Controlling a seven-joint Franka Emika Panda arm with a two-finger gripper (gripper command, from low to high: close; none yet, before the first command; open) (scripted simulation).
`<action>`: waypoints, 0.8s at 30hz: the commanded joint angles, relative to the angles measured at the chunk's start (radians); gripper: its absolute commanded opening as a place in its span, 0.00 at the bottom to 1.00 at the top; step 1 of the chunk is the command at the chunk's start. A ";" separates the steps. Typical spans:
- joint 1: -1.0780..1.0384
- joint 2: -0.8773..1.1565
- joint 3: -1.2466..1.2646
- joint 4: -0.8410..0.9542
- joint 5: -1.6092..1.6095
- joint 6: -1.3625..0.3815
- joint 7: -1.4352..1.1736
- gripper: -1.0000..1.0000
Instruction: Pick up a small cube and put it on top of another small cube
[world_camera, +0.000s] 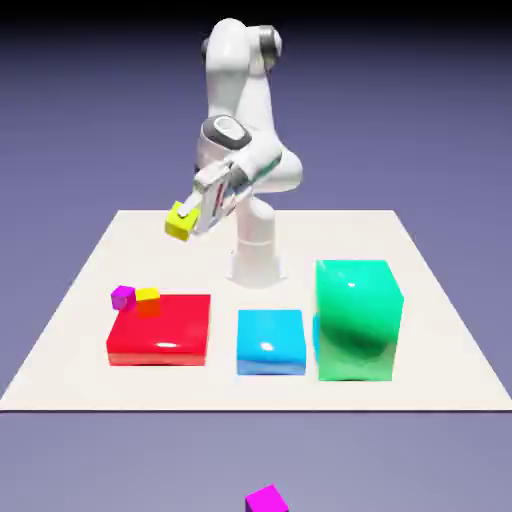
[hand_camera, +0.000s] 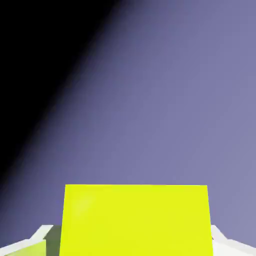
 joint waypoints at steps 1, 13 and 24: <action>0.028 -0.034 -0.031 0.017 0.031 -0.043 0.034 0.00; 0.365 -0.444 -0.409 0.216 0.364 -0.565 0.473 0.00; 0.674 -0.819 -0.754 0.400 0.669 -1.044 0.875 0.00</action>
